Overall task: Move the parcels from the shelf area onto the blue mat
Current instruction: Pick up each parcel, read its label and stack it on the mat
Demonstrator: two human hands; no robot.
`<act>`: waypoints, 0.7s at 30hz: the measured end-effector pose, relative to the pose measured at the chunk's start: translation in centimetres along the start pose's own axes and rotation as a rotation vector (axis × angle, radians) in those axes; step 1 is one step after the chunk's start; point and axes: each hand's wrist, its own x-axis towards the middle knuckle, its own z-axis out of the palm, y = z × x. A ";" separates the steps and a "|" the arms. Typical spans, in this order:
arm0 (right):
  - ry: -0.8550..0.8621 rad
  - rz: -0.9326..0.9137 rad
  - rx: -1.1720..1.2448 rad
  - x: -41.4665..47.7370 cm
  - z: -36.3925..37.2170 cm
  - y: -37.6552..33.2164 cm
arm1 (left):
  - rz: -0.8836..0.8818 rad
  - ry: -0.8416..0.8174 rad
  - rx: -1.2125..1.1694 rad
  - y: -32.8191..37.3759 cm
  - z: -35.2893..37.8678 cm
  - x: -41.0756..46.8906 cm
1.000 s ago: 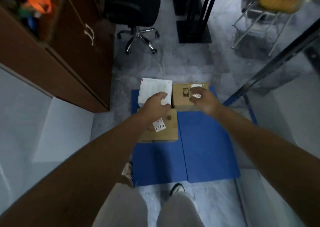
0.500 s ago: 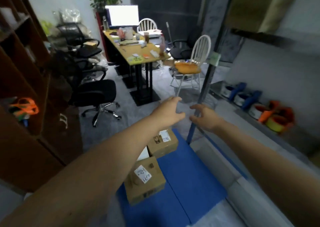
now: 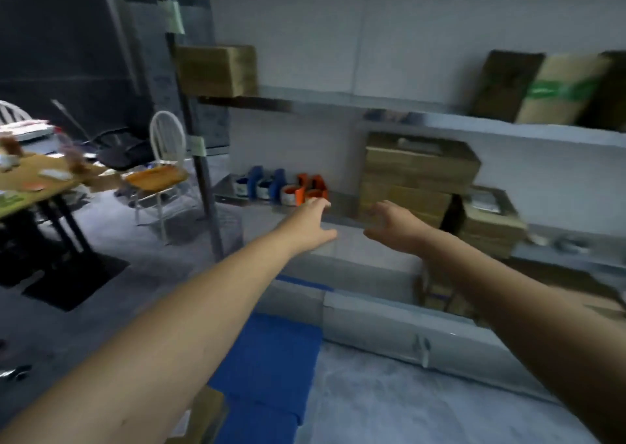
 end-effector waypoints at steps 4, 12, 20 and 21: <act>0.098 0.200 -0.008 -6.7 -4.2 8.6 | 0.186 -0.120 0.025 8.5 4.8 2.1; 0.199 0.511 0.066 -22.8 -8.9 24.2 | 0.501 -0.336 0.017 27.3 16.5 2.8; 0.347 0.815 0.037 -39.8 -15.3 40.1 | 0.774 -0.470 -0.040 48.0 30.1 0.2; 0.380 0.851 0.050 -41.7 -15.9 41.7 | 0.785 -0.488 -0.061 50.1 31.7 -0.1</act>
